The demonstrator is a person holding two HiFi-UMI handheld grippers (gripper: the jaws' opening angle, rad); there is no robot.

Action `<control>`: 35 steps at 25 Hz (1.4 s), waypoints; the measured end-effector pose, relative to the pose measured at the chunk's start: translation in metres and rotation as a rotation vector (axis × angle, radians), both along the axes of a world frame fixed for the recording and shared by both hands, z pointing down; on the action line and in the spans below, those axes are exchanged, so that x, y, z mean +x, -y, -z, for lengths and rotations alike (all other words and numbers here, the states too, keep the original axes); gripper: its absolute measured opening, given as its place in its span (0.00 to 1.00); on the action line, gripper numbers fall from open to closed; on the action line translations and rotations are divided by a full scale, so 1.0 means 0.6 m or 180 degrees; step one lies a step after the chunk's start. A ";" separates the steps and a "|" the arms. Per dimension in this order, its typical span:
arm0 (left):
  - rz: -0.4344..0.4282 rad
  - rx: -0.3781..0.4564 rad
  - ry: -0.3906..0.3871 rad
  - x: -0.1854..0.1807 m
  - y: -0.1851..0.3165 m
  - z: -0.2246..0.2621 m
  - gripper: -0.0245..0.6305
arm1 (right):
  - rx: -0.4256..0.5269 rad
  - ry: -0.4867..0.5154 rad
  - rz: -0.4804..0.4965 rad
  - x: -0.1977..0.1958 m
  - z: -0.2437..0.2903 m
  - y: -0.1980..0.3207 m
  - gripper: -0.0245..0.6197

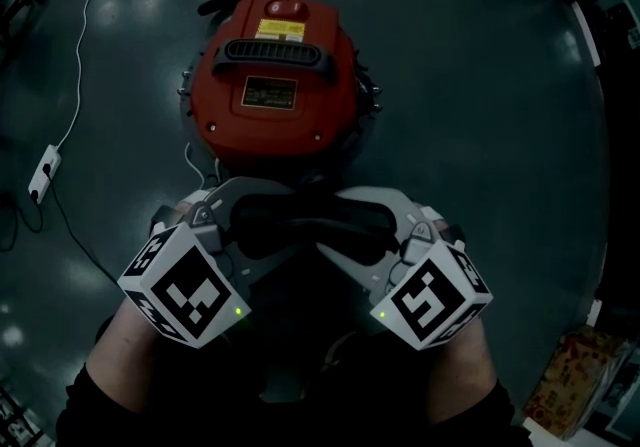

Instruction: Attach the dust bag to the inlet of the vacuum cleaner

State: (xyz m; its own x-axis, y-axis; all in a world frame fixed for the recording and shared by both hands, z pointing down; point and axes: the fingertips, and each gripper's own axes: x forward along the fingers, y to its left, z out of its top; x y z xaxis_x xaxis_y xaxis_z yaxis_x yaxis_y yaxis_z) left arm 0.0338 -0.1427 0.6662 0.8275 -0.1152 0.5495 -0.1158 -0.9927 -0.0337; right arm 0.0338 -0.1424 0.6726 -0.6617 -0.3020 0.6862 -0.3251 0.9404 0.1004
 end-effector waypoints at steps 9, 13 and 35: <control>0.0130 -0.0103 -0.0189 0.003 0.001 0.074 0.32 | -0.0167 0.0085 -0.0127 0.010 0.061 -0.021 0.38; 0.0271 -0.0324 -0.0213 0.010 -0.020 0.121 0.32 | -0.0244 0.0115 -0.0280 0.018 0.119 -0.049 0.38; 0.0799 -0.0457 -0.0110 -0.078 -0.305 0.762 0.22 | -0.0394 0.0474 -0.0281 -0.037 0.722 -0.350 0.29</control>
State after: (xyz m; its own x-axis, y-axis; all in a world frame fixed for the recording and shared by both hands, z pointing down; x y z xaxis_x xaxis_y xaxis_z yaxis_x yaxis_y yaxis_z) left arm -0.0133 0.0401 0.2090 0.8015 -0.2417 0.5470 -0.3570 -0.9272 0.1133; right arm 0.0116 0.0673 0.2393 -0.7332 -0.2828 0.6184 -0.4094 0.9097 -0.0694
